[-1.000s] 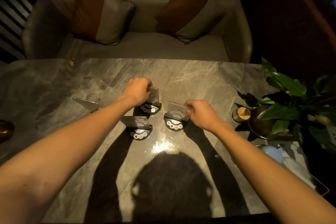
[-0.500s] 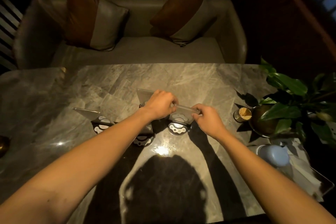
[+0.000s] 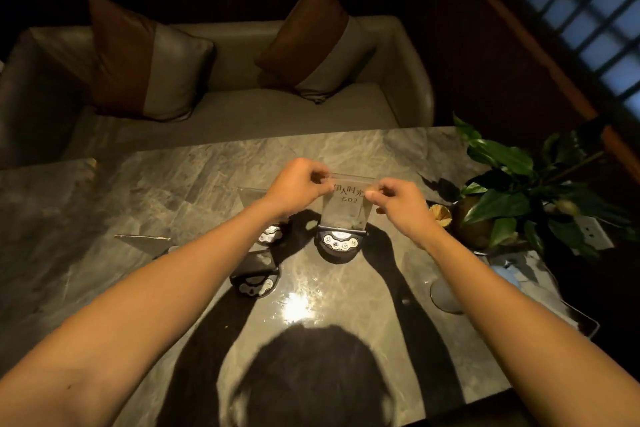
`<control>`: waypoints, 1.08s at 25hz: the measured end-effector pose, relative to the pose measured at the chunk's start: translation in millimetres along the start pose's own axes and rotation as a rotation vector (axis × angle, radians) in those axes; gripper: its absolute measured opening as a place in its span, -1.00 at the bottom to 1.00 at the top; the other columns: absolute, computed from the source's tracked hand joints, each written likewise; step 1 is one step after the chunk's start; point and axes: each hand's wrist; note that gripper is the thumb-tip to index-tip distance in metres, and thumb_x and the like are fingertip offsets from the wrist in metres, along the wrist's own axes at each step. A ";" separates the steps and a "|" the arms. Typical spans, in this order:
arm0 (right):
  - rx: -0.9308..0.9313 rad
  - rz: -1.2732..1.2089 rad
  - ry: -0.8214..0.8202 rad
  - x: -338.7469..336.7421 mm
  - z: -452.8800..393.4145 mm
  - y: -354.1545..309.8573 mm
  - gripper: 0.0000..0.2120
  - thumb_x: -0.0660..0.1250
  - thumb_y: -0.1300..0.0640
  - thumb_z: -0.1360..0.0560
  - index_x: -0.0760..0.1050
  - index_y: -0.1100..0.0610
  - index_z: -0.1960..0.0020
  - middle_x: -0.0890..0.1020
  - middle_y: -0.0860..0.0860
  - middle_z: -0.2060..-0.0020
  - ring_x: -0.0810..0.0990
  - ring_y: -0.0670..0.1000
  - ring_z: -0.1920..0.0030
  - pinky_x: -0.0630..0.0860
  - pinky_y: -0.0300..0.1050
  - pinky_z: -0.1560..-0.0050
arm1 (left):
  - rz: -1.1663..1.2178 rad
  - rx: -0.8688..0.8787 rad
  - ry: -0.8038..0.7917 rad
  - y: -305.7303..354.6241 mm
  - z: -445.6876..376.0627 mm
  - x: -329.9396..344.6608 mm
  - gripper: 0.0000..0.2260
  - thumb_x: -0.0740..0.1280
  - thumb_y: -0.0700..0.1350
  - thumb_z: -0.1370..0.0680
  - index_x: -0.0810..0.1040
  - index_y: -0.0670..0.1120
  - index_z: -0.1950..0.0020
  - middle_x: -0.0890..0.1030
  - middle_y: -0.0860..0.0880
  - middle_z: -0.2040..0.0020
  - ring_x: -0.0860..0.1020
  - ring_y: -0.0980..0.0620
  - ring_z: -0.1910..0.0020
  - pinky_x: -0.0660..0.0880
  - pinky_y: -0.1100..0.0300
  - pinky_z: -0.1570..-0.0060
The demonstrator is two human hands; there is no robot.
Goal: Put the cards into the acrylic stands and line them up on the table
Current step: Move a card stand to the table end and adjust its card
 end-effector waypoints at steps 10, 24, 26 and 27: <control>-0.037 -0.197 -0.003 -108.8 -52.7 -37.8 -0.90 0.37 0.10 -0.60 0.67 0.05 -0.01 0.77 -0.12 0.08 0.73 -0.10 0.02 0.68 -0.09 0.00 | 0.387 -0.073 0.051 66.4 -66.6 7.0 -0.85 0.46 -0.19 -0.53 0.70 -0.03 -0.07 0.73 0.11 0.00 0.69 0.15 0.03 0.65 0.19 0.04; -0.138 0.081 0.025 -291.8 -227.4 25.8 -0.94 0.40 0.12 -0.57 0.65 0.05 -0.01 0.70 -0.05 -0.01 0.69 -0.05 -0.03 0.69 -0.05 -0.01 | 0.365 -0.040 0.228 148.5 -283.1 102.0 -0.85 0.51 -0.22 -0.49 0.60 -0.01 0.11 0.63 -0.09 0.25 0.61 0.10 0.20 0.62 0.19 0.03; -0.109 0.148 0.035 -304.5 -252.1 49.1 -0.96 0.41 0.15 -0.57 0.64 0.06 0.01 0.70 -0.02 0.00 0.68 -0.04 0.01 0.69 -0.07 0.03 | 0.318 -0.067 0.237 146.3 -314.9 127.2 -0.82 0.52 -0.22 -0.47 0.58 0.00 0.19 0.66 -0.08 0.28 0.61 0.11 0.26 0.62 0.18 0.10; -0.098 0.179 0.044 -309.6 -263.4 60.5 -0.96 0.42 0.16 -0.56 0.64 0.07 0.02 0.70 -0.01 0.03 0.68 -0.04 0.03 0.68 -0.07 0.04 | 0.290 -0.077 0.232 144.5 -329.8 138.9 -0.83 0.52 -0.21 -0.47 0.59 0.00 0.21 0.67 -0.03 0.26 0.61 0.14 0.27 0.60 0.21 0.13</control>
Point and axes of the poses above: each hand's wrist, its own z-axis away from the middle knuckle, its own x-axis out of the palm, y = z × x
